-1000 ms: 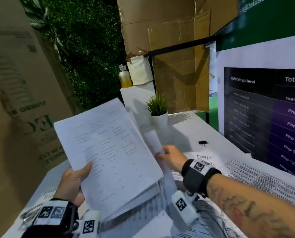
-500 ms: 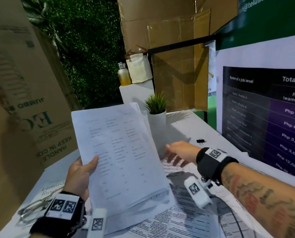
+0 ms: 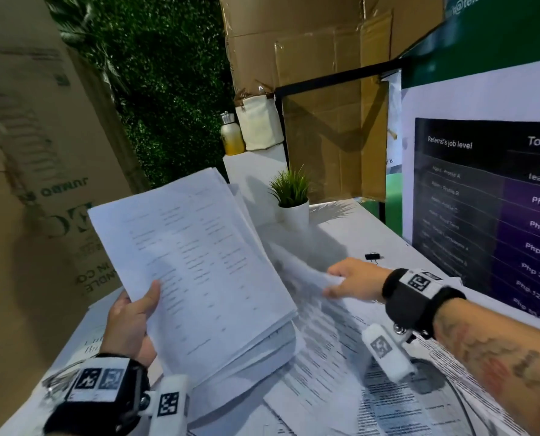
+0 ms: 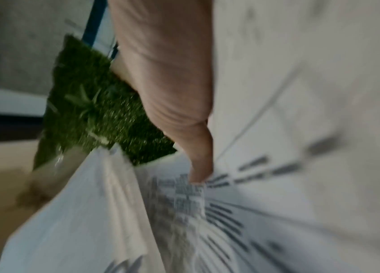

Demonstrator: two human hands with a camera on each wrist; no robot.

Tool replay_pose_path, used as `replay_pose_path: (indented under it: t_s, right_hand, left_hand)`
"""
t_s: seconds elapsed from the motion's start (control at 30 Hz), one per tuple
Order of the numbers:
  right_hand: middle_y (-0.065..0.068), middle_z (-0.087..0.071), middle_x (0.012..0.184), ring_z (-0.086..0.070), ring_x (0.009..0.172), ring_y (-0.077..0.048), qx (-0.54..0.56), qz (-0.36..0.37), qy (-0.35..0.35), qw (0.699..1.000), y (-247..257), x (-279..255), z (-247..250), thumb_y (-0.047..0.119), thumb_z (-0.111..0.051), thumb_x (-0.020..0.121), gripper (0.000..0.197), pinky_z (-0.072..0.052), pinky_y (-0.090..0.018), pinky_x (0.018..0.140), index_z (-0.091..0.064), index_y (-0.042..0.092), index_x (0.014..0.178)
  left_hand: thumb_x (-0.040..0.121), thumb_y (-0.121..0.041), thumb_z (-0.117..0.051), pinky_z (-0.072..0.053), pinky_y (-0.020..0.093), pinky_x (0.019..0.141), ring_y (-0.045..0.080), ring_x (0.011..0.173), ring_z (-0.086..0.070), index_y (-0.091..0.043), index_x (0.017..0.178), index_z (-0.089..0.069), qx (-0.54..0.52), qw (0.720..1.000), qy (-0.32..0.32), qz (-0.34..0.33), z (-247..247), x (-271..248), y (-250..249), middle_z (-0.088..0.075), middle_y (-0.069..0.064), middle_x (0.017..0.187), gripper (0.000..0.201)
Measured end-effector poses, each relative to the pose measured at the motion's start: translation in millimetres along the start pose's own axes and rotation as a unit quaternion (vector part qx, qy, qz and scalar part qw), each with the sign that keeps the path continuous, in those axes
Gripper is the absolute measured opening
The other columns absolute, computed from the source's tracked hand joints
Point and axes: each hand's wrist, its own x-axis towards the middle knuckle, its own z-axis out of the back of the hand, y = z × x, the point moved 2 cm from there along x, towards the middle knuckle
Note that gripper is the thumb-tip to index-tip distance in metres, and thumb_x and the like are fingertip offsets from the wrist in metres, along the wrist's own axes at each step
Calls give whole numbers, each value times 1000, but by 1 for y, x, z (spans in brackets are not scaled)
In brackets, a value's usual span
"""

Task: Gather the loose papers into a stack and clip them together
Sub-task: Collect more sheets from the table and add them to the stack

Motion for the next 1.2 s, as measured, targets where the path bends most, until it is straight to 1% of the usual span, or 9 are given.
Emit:
replay_pose_path:
  t_s: [0.1,0.27,0.37,0.5,0.67,0.77,0.87,1.0,1.2]
  right_hand:
    - [-2,-49,139,-48,132,-24,253,-9,-86,964,-8,-4,4,24,-67,92,57,-36,-25,95,-45,8,143]
    - [-13,-70,123,-66,112,-26,480,40,-98,871,2,-9,-17,13,-64,90,37,-53,-36,97,-62,3,125]
    - [-20,-69,122,-64,111,-34,514,48,-74,853,11,-9,-31,17,-65,87,43,-49,-48,102,-62,0,126]
    - [-21,-64,130,-61,115,-32,522,51,-46,850,21,-12,-41,14,-55,97,33,-44,-48,108,-61,0,127]
    - [18,-60,125,-56,118,0,455,45,-12,889,38,-23,-33,34,-55,97,36,-34,-12,97,-60,14,126]
    - [-2,-73,118,-66,116,-20,431,86,-42,897,43,-18,-29,23,-80,79,45,-52,-30,97,-66,10,120]
    - [-11,-72,121,-67,115,-27,447,122,-53,885,50,-14,-23,21,-90,66,66,-49,-46,103,-62,7,125]
    - [-11,-73,116,-70,109,-25,455,160,-54,874,63,-17,-16,-8,-78,73,42,-52,-43,100,-73,14,109]
    - [-14,-72,119,-68,112,-28,438,168,-38,882,65,-20,-18,-8,-75,77,38,-52,-44,100,-74,18,104]
  left_hand:
    - [96,-16,-53,-61,36,70,15,81,-75,-13,136,-54,-37,999,15,5,-3,-1,-1,-67,7,122,40]
    - [92,-17,-56,-58,45,80,36,112,-64,-9,135,-54,-44,997,15,65,-15,-4,13,-62,18,131,44]
    - [94,-13,-55,-59,47,77,34,100,-67,-5,127,-59,-38,995,23,92,-21,-6,23,-65,20,124,34]
    - [95,-14,-53,-49,54,93,37,109,-65,-16,119,-66,-40,991,54,116,-27,-11,28,-70,15,120,27]
    - [93,-7,-56,-57,49,81,37,106,-66,-11,132,-56,-20,996,58,60,-31,-11,23,-65,18,126,39]
    - [88,-7,-59,-58,51,82,40,109,-65,-7,133,-54,-30,997,70,-2,-37,-15,10,-61,22,132,45]
    - [74,-20,-78,-49,60,92,40,119,-60,-7,138,-50,-55,990,118,-56,-45,-21,-9,-59,20,136,71]
    - [69,-16,-80,-59,43,83,29,107,-69,-12,119,-64,-33,980,168,-96,-56,-31,-22,-70,12,122,53]
    - [32,-45,-96,-60,32,76,21,97,-73,-17,100,-72,54,981,177,-63,-53,-28,-2,-77,2,105,77]
